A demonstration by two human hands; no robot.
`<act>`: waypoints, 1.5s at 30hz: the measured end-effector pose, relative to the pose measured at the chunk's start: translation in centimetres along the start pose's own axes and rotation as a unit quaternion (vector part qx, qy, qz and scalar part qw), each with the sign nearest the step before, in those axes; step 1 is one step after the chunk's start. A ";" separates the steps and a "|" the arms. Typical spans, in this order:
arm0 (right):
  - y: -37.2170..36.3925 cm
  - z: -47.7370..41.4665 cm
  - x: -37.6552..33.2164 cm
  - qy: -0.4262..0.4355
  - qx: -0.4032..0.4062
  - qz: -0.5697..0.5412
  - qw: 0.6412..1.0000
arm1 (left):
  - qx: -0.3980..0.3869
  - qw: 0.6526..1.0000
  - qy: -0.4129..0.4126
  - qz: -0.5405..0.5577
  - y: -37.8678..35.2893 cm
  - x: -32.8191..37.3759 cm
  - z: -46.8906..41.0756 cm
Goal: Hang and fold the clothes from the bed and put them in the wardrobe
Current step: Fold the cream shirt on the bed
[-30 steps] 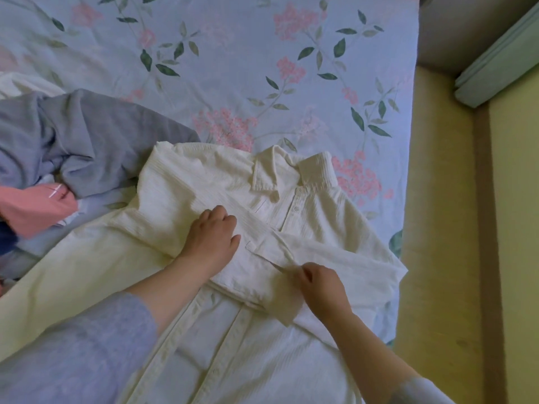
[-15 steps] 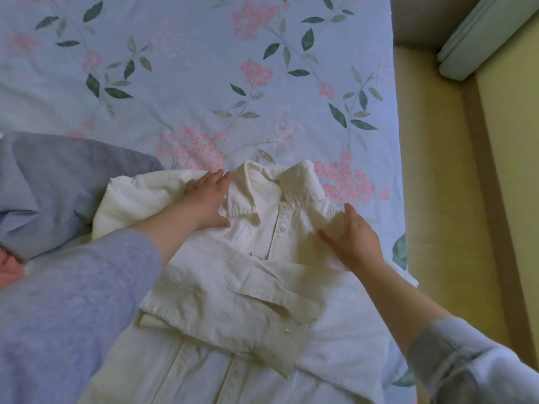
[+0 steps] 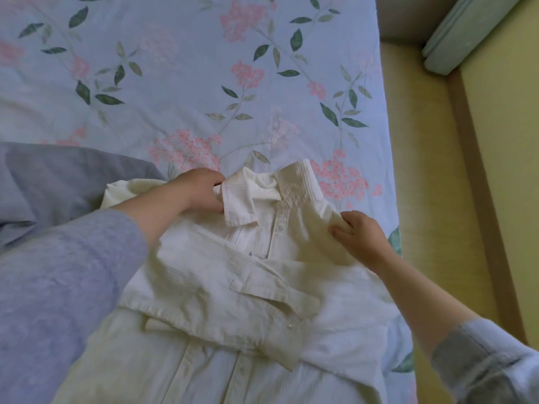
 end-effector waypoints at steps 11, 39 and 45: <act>1.5 5.0 -4.5 0.060 0.032 -0.019 0.997 | 0.127 0.991 -0.042 0.028 4.3 -0.6 8.9; -19.8 42.8 1.0 0.029 -0.258 0.172 0.950 | -0.117 0.987 -0.031 -0.109 -22.9 -5.2 44.1; -19.9 41.8 1.3 0.014 -0.155 0.131 0.979 | -0.089 0.996 -0.014 0.003 -22.5 -3.5 43.9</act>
Point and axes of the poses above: each hand's wrist, its own z-axis away from the middle knuckle, its own y-axis out of the back of the hand, x = y × z, the point moved 6 cm from there along -z, towards the middle knuckle, and after that the axes turned 12 degrees about -z, right-handed, at the moved point
